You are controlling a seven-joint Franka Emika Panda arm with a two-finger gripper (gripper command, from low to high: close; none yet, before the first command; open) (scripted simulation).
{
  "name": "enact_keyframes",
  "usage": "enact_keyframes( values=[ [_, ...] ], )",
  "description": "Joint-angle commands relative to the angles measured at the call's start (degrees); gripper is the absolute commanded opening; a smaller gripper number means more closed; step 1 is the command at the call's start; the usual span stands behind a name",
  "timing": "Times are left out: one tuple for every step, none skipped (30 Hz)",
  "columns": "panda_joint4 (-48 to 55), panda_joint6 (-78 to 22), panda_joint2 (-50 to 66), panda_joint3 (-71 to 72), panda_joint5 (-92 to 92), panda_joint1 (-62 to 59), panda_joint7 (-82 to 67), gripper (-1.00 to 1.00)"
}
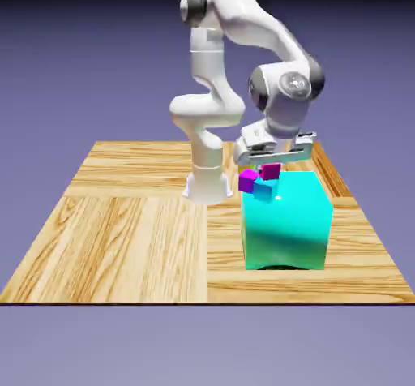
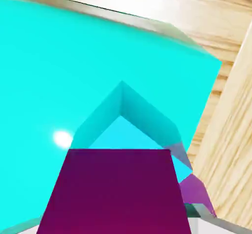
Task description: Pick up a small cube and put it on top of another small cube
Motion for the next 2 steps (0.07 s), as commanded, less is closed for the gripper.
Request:
enact_keyframes(
  values=[
    [2.07, -2.04, 0.04, -0.09, -0.10, -0.08, 0.07, 1.00],
    [4.15, -4.07, 0.08, -0.18, -0.21, -0.15, 0.14, 1.00]
  ],
)
